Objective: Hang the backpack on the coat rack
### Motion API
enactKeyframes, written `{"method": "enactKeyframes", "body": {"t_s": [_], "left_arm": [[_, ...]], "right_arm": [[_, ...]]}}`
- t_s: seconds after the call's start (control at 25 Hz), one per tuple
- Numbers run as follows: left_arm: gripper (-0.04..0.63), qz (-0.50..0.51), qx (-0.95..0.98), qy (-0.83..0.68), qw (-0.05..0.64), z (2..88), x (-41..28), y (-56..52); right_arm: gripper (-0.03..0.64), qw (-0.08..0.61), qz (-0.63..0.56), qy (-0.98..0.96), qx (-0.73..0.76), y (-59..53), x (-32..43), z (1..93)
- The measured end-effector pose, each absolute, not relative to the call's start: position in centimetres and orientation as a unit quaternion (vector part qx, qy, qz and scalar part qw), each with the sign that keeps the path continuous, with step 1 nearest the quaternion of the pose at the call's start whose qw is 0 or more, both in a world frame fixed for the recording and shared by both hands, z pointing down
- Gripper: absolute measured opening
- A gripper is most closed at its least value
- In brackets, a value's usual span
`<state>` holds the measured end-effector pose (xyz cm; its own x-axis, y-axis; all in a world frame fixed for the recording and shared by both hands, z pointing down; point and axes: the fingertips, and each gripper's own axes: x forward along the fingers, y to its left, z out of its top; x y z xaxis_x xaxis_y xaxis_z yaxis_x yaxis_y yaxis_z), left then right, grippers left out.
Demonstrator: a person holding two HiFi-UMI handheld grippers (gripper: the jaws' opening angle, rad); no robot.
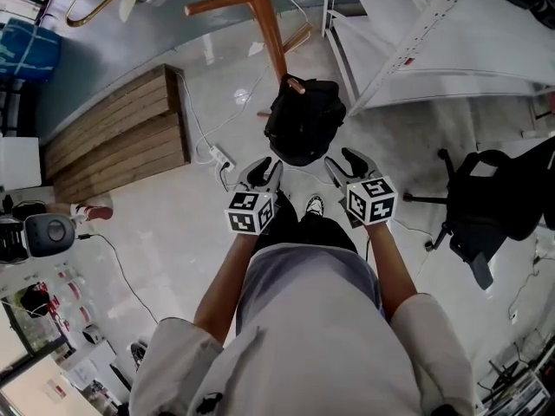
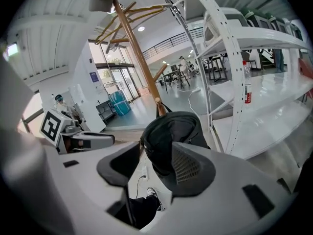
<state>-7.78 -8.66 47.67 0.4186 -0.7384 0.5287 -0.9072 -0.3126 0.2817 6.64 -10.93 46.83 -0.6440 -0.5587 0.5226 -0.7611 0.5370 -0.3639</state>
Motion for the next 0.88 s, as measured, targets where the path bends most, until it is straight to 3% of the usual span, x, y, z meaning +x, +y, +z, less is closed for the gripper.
{"method": "enactKeyframes", "body": {"t_s": [0.32, 0.88], "left_arm": [[0.069, 0.105, 0.805, -0.525, 0.256, 43.5, -6.9, -8.0], [0.037, 0.063, 0.806, -0.546, 0.222, 37.6, -8.4, -6.6]], "right_arm": [[0.127, 0.161, 0.255, -0.875, 0.378, -9.5, 7.4, 42.0], [0.074, 0.149, 0.216, -0.893, 0.365, -8.3, 7.8, 36.4]]}}
